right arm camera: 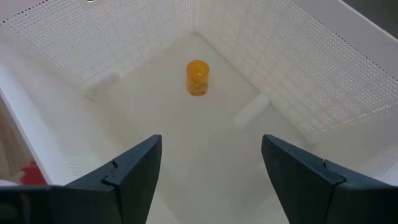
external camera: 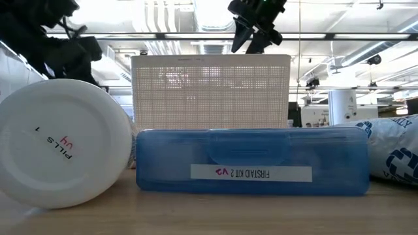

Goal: Pick & place medical supplies in basket/bin
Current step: Put the white pill bottle into the white container

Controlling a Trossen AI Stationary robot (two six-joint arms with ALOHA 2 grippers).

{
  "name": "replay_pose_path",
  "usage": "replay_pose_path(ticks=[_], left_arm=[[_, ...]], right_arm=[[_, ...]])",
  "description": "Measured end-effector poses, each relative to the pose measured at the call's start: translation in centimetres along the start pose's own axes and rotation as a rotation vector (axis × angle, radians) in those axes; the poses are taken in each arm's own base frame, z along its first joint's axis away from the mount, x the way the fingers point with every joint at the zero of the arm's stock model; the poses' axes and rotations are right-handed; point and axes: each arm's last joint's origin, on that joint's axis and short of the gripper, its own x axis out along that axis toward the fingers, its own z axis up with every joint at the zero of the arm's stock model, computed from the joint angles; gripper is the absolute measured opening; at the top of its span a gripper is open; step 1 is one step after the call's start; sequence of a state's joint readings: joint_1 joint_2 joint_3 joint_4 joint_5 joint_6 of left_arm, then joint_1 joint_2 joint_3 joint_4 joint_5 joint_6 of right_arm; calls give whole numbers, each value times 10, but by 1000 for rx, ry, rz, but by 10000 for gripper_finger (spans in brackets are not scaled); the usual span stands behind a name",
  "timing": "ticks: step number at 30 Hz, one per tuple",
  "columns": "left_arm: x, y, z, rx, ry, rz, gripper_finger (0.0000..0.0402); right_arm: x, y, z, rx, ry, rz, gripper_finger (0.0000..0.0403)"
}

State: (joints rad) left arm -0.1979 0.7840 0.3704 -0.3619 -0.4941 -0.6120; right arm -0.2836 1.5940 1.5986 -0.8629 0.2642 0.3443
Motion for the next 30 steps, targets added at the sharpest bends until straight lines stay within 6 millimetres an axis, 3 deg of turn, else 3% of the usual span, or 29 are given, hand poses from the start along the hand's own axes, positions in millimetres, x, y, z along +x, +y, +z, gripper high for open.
replay_pose_path(ticks=[6, 14, 19, 25, 30], left_arm=[[11, 5, 1, 183, -11, 166, 336], [36, 11, 2, 396, 69, 243, 336], [47, 21, 8, 387, 79, 290, 336], [51, 36, 12, 302, 127, 225, 336], [52, 41, 18, 476, 144, 232, 336]], right_arm=[[0, 0, 0, 1, -3, 1, 267], [0, 0, 0, 9, -3, 1, 260], [0, 2, 0, 19, 0, 6, 265], [-1, 4, -4, 8, 24, 5, 267], [-2, 5, -5, 20, 31, 5, 261]])
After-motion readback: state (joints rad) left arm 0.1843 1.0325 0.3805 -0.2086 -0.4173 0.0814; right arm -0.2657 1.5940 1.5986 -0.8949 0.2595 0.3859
